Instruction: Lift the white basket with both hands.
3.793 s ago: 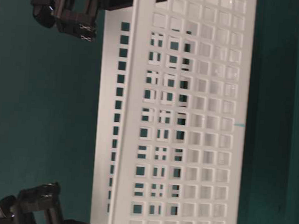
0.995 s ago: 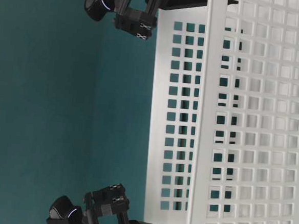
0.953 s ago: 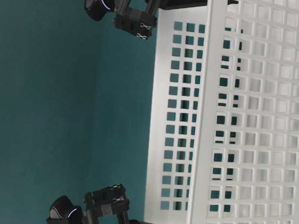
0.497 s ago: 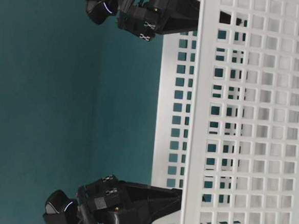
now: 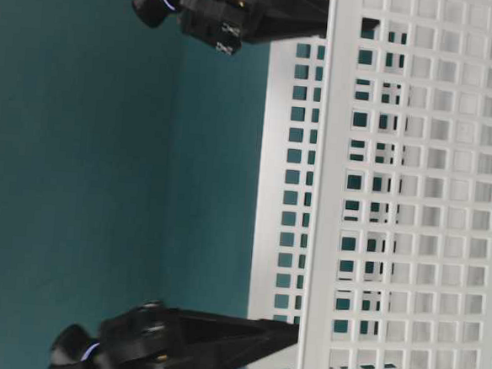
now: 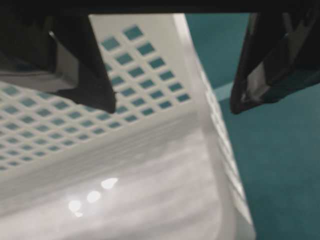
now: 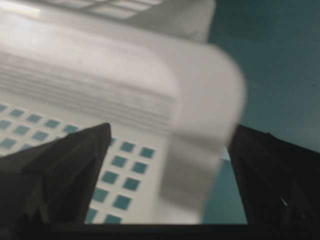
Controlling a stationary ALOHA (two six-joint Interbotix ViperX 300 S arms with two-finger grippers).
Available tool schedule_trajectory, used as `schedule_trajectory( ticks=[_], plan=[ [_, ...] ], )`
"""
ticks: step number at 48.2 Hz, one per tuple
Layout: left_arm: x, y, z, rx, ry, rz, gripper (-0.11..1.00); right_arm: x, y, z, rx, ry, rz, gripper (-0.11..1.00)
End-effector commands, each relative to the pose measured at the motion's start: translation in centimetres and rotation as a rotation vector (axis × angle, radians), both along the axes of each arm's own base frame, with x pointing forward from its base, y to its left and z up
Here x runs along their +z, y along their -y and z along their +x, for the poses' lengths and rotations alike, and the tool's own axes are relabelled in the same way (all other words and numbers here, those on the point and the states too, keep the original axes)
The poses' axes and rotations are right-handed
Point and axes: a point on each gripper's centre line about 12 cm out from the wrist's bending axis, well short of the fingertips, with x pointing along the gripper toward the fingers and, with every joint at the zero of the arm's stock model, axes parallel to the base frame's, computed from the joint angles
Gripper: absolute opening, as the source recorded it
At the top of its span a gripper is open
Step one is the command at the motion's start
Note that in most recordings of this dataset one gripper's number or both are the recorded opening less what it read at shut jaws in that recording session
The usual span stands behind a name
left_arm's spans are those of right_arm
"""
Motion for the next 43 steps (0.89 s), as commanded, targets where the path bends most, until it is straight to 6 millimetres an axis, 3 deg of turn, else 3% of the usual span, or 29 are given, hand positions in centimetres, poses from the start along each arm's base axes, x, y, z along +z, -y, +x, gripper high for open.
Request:
schedule_trajectory(
  ticks=[1, 12, 19, 29, 43],
  plan=[
    [1.4, -0.3, 0.1, 0.007, 0.035, 0.006, 0.95, 0.6, 0.4, -0.1, -0.009, -0.002, 0.002, 0.91],
    [4.3, -0.2, -1.1, 0.008, 0.093, 0.012, 0.95, 3.6, 0.4, -1.3, -0.014, 0.015, 0.01, 0.91],
    [7.3, -0.2, -2.0, 0.007, 0.175, 0.02, 0.95, 6.3, 0.7, -1.6, -0.024, 0.097, -0.004, 0.91],
    [11.6, 0.1, -4.9, -0.003, 0.317, 0.04, 0.95, 10.5, 0.7, -2.0, -0.009, 0.239, -0.044, 0.91],
    [17.1, 0.5, -8.5, -0.117, 0.581, 0.189, 0.94, 16.9, 0.5, -2.7, 0.15, 0.643, -0.27, 0.91]
  ],
)
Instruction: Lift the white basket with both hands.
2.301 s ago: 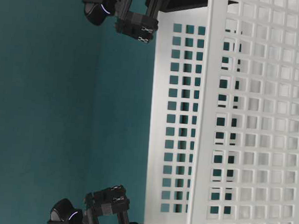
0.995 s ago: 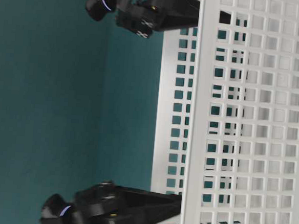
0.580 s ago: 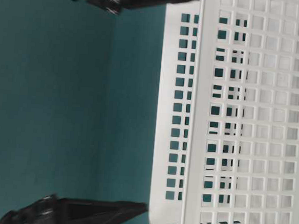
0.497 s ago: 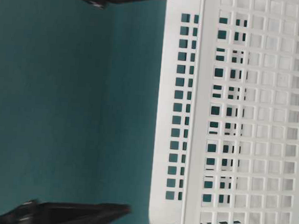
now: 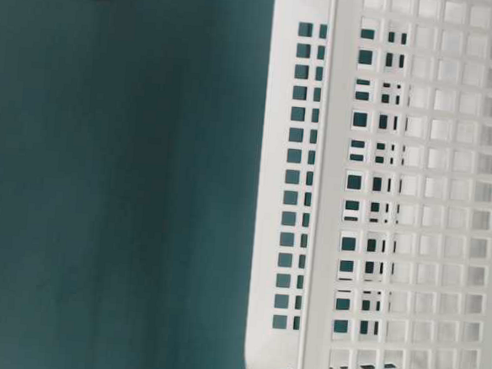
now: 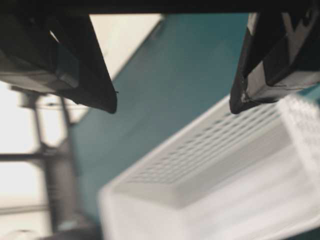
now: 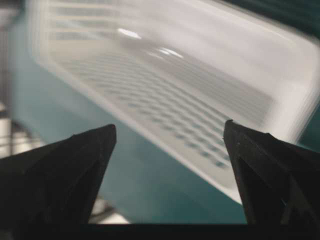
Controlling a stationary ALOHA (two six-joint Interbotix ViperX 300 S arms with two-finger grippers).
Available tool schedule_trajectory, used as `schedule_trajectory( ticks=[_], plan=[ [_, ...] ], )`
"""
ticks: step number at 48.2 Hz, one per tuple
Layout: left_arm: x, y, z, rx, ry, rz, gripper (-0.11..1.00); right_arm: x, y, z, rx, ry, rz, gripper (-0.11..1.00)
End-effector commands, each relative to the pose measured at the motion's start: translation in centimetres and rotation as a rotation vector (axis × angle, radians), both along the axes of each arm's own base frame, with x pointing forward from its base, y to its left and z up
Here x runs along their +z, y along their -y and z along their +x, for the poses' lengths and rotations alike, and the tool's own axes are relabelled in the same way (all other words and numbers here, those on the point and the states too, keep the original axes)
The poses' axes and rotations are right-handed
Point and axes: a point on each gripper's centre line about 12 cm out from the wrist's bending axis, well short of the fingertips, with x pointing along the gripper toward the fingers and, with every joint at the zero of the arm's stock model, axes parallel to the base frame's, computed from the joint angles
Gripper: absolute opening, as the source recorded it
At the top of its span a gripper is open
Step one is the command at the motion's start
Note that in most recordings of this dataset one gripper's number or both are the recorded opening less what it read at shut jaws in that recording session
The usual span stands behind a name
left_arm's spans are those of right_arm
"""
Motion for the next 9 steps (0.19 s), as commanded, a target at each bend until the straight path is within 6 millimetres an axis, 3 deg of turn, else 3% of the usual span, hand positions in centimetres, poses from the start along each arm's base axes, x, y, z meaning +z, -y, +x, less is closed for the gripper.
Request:
schedule_trajectory(
  ticks=[1, 9],
  plan=[
    [1.4, 0.1, -0.5, -0.021, 0.081, 0.049, 0.94, 1.8, 0.0, 0.1, 0.02, 0.121, -0.063, 0.91],
    [3.5, 0.7, -1.2, -0.084, 0.224, 0.161, 0.94, 3.8, -1.7, -0.5, 0.115, 0.296, -0.188, 0.9]
  ],
)
